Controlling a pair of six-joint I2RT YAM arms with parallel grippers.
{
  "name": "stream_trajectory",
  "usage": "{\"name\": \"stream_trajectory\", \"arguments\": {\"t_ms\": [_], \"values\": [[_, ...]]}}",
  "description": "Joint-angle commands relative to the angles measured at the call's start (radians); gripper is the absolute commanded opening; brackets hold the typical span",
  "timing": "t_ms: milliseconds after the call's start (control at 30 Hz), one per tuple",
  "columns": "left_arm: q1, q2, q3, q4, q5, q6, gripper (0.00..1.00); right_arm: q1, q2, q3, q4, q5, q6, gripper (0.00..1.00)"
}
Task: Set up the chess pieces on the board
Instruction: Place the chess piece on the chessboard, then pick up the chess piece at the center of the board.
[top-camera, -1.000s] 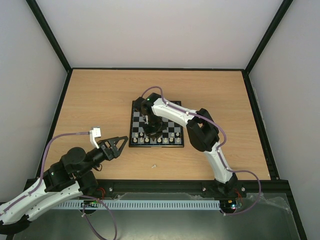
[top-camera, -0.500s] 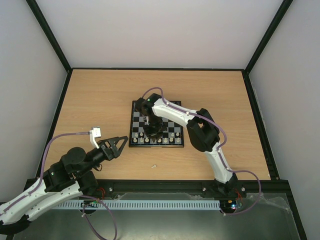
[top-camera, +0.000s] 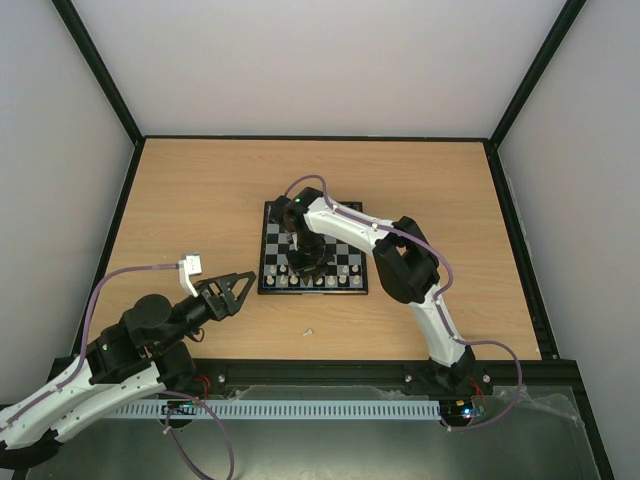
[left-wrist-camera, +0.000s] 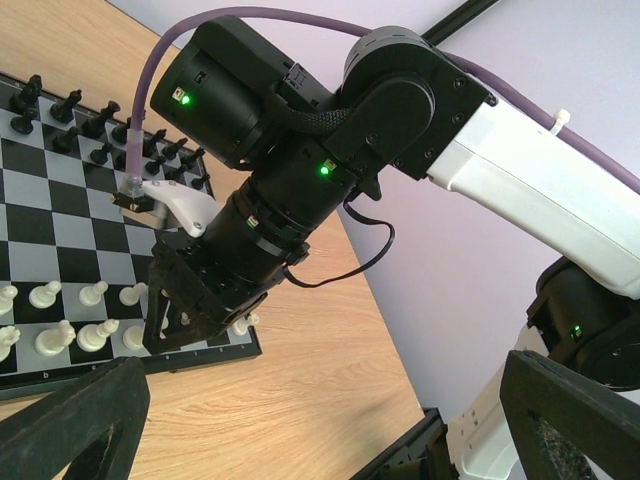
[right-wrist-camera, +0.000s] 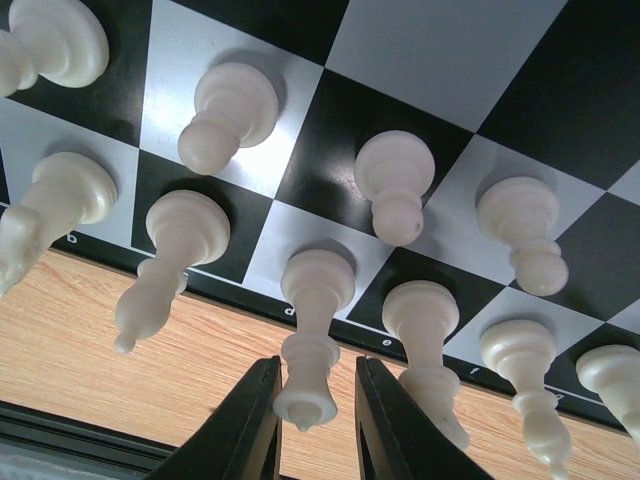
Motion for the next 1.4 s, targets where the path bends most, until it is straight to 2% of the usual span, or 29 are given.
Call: {"name": "stream_trajectory", "arguments": {"t_ms": [0, 333, 567, 767, 1000, 1167, 1233, 1367], "values": [[-0.003, -0.013, 0.004, -0.005, -0.014, 0.017, 0.99, -0.003, 0.004, 0.015, -0.038, -0.008, -0.007, 0.23], [-0.004, -0.008, 0.011, -0.013, -0.021, 0.018, 0.99, -0.003, -0.037, 0.107, -0.073, -0.011, 0.003, 0.30], [-0.003, 0.001, 0.047, -0.040, -0.051, 0.027, 0.99, 0.001, -0.192, 0.060, -0.030, -0.011, 0.042, 0.35], [-0.002, 0.064, 0.084, -0.050, -0.065, 0.047, 0.99, 0.017, -0.456, -0.169, 0.117, 0.006, 0.108, 0.42], [-0.002, 0.175, 0.101, -0.040, -0.091, 0.058, 0.99, 0.056, -0.793, -0.596, 0.407, -0.033, 0.185, 0.62], [-0.001, 0.214, 0.102, -0.040, -0.134, 0.030, 0.99, 0.060, -1.037, -0.894, 0.676, -0.071, 0.235, 0.78], [-0.001, 0.232, 0.101, -0.036, -0.137, 0.016, 0.99, 0.060, -1.069, -0.959, 0.726, -0.062, 0.236, 0.81], [-0.001, 0.301, 0.084, 0.008, -0.124, 0.001, 0.99, 0.061, -1.052, -0.983, 0.715, -0.044, 0.191, 0.84]]}}
